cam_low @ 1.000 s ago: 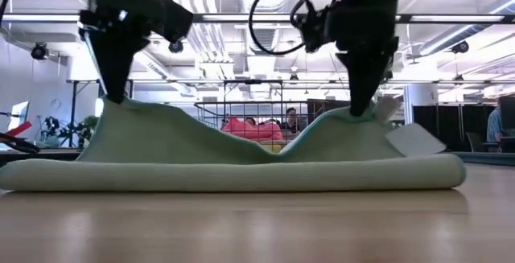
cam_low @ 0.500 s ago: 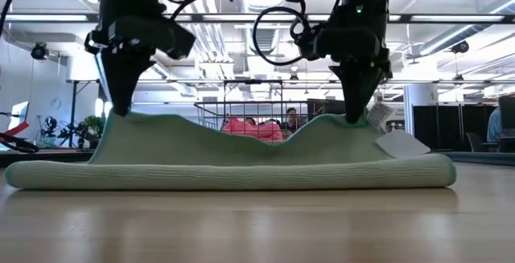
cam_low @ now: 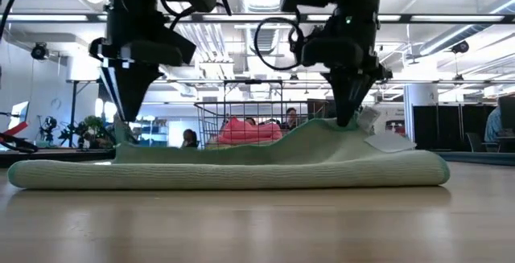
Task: Fold microfiber towels
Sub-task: Fold the blue towel
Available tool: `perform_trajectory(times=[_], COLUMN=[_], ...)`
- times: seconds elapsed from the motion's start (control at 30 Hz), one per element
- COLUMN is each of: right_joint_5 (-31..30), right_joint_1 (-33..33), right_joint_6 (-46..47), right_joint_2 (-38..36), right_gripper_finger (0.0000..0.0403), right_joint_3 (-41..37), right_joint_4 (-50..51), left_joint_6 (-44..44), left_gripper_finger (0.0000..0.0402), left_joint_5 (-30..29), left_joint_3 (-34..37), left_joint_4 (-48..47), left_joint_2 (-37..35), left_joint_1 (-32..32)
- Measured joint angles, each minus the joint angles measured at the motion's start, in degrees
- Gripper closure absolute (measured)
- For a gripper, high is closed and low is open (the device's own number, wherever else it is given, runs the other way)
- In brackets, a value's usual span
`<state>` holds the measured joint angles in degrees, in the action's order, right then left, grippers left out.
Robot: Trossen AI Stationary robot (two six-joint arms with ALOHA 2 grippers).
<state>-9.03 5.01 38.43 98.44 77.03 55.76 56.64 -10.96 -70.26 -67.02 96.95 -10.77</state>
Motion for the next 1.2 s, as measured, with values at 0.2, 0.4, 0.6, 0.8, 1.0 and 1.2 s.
perform_trajectory(times=[0.2,0.4,0.6,0.8,1.0,1.2], right_joint_5=[0.4,-1.2,-1.5,-1.5,1.1,6.5], right_joint_1=[-0.9,-0.9,-0.9,-1.2,-1.3,4.8], right_joint_6=[1.5,0.0,-1.4,-2.3,-4.9,-0.4], right_joint_2=[0.7,1.1,1.1,1.1,-1.3,-5.2], right_gripper_finger=[0.0394,0.0391,0.0352,0.0297,0.0272,0.0282], right_joint_3=[-1.0,-1.1,-0.8,-0.7,0.7,-1.3], right_joint_4=[-0.2,-1.2,-1.3,0.3,6.5,3.8], left_joint_6=[0.0,-4.8,-6.5,-9.2,-11.1,-11.4], left_gripper_finger=[0.0291,0.0288,0.0288,0.0288,0.0288,0.0288], left_joint_5=[0.8,1.4,1.9,1.9,2.1,1.2], left_joint_3=[-0.5,-1.2,-1.2,-1.2,-0.4,-0.1], left_joint_4=[0.3,5.1,9.3,9.7,9.0,9.2], left_joint_2=[-0.3,-0.4,-0.4,-0.4,-0.5,-2.5], left_joint_1=[1.5,0.9,0.8,0.5,-1.6,-6.1])
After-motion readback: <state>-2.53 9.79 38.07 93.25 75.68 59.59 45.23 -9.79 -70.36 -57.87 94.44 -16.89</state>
